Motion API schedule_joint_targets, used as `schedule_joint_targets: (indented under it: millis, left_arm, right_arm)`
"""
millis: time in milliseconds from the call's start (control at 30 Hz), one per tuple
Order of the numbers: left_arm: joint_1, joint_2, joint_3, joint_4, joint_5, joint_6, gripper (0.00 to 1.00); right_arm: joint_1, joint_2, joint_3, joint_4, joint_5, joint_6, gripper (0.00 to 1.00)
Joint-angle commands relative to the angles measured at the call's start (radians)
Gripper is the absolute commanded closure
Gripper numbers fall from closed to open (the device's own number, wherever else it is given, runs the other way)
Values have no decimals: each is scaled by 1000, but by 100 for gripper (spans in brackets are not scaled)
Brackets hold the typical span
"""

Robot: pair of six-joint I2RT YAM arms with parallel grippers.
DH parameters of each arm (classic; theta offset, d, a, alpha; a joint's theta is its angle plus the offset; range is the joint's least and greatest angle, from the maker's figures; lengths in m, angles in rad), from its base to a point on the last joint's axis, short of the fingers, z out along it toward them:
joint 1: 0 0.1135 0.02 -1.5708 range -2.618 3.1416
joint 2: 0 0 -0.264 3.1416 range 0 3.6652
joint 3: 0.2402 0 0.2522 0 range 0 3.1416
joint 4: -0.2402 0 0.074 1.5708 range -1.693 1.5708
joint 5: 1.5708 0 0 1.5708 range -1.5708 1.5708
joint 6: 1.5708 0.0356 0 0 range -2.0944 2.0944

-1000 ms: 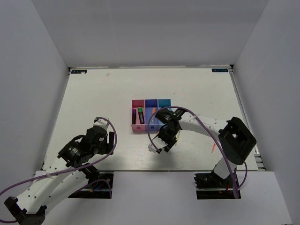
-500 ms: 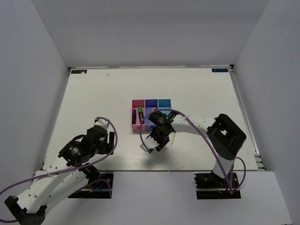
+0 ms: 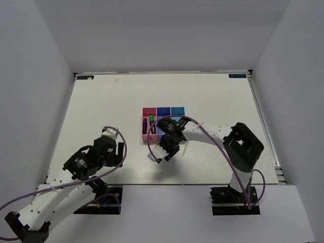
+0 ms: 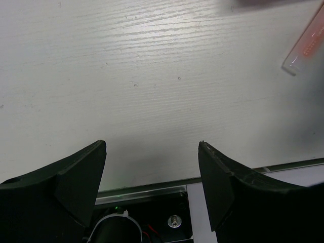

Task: Sort the stationery into containers
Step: Pick up the pen from the center of the board.

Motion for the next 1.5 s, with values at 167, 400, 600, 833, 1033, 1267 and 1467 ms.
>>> schedule_joint_targets:
  millis: [167,400,600,833,1033,1267,1467]
  left_arm:
    - [5,-4,-6,-3,-3,-8,17]
    - [6,-9,-9,-7,-3,-8,17]
    - [5,-10,-10,-7,1,-9,17]
    - [5,-18,-7,-10,0,-8,17]
    - [6,-26,-9,-7,0,-8,17]
    - [5,-29,-7,-3,3,-6,17]
    - [5,-33,-6,-6,0,-8,15]
  right_arm:
    - [15,52,80,66,32,56,51]
    - [19,122,121,66,60,47,51]
    - [16,176,175,-83,36,-56,51]
    - [15,279,302,-451,0,-239,56]
    - [21,264,183,-341,43,-184,61]
    - [23,184,29,-78,69,51,87]
    - [33,15,20,-74,-20,240,100]
